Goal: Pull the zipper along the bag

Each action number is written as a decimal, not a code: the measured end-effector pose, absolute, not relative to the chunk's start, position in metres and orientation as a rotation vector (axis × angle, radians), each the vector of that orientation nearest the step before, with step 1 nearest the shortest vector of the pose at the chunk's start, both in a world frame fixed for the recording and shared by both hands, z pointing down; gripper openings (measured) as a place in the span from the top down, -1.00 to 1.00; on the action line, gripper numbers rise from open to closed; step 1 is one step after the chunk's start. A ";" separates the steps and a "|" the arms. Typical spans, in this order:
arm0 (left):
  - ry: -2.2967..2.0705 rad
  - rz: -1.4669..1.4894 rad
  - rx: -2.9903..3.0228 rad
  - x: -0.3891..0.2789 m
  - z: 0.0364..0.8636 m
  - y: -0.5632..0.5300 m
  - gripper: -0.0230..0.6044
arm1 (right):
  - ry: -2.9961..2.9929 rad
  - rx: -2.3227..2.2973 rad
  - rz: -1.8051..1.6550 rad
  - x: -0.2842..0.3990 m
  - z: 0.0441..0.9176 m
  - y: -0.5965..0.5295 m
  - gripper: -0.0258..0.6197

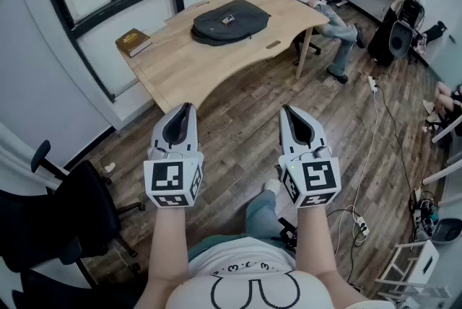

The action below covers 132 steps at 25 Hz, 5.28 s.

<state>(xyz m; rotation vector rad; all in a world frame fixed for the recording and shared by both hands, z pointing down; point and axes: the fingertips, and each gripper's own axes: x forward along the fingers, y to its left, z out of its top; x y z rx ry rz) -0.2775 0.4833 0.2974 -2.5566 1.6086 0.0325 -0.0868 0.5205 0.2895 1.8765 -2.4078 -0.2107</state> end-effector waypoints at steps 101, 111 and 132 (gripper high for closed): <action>2.754 -0.795 -2.595 0.020 0.635 -0.175 0.55 | -2.259 0.758 0.264 0.124 0.529 -0.307 0.76; 2.819 -0.720 -2.498 0.014 0.630 -0.181 0.69 | -2.203 0.706 0.366 0.124 0.542 -0.310 0.76; 2.646 -0.784 -2.703 0.008 0.615 -0.158 0.87 | -2.103 0.812 0.127 0.123 0.554 -0.313 0.76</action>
